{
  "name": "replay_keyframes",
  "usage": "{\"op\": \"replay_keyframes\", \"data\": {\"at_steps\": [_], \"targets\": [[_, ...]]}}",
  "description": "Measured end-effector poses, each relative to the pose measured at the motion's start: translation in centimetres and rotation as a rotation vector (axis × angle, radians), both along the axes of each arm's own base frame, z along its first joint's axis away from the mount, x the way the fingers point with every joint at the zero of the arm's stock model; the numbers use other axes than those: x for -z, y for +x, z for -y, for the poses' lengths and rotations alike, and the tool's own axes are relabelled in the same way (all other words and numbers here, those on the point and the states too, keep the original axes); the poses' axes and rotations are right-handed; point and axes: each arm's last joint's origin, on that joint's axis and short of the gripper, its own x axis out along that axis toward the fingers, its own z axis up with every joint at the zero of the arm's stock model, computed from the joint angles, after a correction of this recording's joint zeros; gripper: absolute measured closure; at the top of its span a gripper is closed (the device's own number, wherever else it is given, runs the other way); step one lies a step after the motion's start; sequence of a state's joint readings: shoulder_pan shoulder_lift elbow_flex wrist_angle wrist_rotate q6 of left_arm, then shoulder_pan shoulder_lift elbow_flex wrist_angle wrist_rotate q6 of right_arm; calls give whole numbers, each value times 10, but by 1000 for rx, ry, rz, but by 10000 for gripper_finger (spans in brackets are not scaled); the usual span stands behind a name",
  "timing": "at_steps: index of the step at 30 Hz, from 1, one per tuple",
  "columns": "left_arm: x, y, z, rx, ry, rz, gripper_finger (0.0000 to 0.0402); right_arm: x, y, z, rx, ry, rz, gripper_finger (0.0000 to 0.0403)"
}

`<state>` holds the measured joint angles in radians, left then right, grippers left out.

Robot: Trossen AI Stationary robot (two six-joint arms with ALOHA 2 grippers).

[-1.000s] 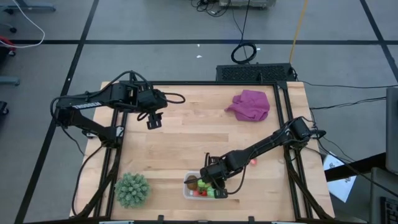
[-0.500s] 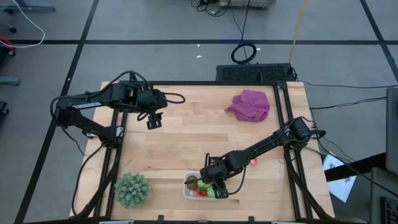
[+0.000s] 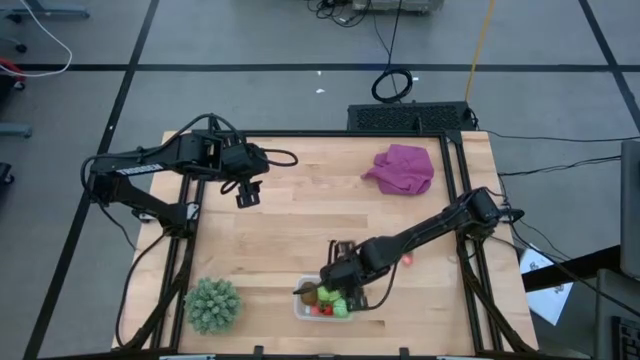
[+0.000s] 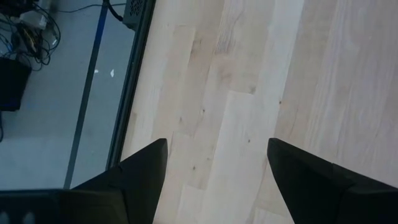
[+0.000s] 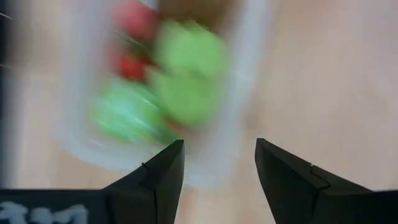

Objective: Pick and placing Produce into tupperware
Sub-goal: Put the strawberry into the transparent bin

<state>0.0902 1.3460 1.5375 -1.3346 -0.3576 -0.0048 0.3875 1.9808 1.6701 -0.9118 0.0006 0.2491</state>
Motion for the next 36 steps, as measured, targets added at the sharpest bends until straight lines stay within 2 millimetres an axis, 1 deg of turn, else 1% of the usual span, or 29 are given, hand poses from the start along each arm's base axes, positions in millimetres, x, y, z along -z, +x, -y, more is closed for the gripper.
{"op": "replay_keyframes", "data": {"at_steps": [3, 5, 11, 14, 19, 22, 28, 32, 36], "targets": [[0, 0, 0, 0, 0, 0, 121, -2, -12, 14, 71, -131, -135, 217], [0, 0, 0, -2, -1, 0, 121, -2, -19, 21, 120, -168, -223, 217], [0, 0, 0, 0, -1, 0, 121, 0, -33, 33, 221, -226, -388, 218], [0, 0, 0, 0, -1, -1, 121, -2, -41, 37, 240, -267, -469, 218], [0, 0, 0, 1, 0, -3, 121, 2, -55, 42, 281, -313, -562, 218], [0, -1, 0, 1, 0, -8, 121, 7, -68, 47, 299, -327, -585, 218], [0, -1, 0, 2, -1, -8, 121, 14, -108, 61, 380, -361, -632, 218], [0, -1, 0, 6, -7, -8, 121, 16, -125, 66, 450, -283, -536, 218], [0, 0, 0, 9, -5, -3, 121, 17, -133, 69, 493, -171, -381, 218]]}}
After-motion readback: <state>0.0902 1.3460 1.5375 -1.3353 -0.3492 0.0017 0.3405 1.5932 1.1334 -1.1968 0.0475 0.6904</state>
